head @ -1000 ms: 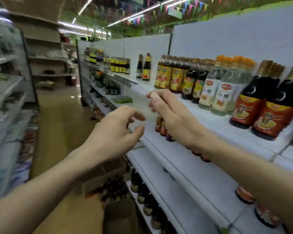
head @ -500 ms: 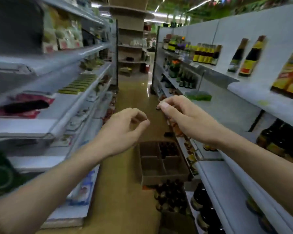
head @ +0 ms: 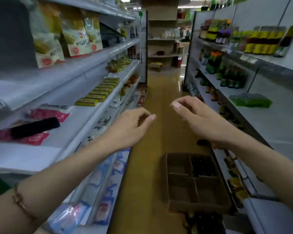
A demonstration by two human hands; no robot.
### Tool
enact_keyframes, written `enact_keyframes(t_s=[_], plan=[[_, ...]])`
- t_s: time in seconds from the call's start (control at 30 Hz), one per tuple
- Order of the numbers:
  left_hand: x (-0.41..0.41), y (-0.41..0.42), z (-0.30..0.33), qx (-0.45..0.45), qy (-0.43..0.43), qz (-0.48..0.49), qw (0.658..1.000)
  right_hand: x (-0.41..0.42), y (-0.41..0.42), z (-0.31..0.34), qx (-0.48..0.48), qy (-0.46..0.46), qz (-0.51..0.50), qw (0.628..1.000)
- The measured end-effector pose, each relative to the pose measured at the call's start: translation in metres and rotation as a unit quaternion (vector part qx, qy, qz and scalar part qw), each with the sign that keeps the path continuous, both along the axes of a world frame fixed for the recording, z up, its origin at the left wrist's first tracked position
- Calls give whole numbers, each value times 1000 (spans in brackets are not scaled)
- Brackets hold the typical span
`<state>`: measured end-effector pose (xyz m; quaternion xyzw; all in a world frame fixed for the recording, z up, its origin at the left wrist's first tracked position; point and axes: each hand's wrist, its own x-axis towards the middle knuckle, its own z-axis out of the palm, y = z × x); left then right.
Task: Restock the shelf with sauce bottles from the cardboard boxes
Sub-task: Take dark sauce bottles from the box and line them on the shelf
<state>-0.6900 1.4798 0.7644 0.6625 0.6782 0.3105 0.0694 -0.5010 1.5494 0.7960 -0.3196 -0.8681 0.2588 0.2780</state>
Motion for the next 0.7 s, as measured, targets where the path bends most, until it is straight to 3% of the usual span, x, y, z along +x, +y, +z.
enact_keyframes(t_s=[0.23, 0.43, 0.7], plan=[[-25, 138, -31, -33, 6, -67, 997, -27, 119, -31, -17, -4, -73, 997], [-39, 276, -51, -56, -6, -160, 985, -20, 205, -51, -71, 13, -198, 977], [23, 417, -106, -105, -1, -298, 949, 35, 281, -113, -167, 49, -324, 930]])
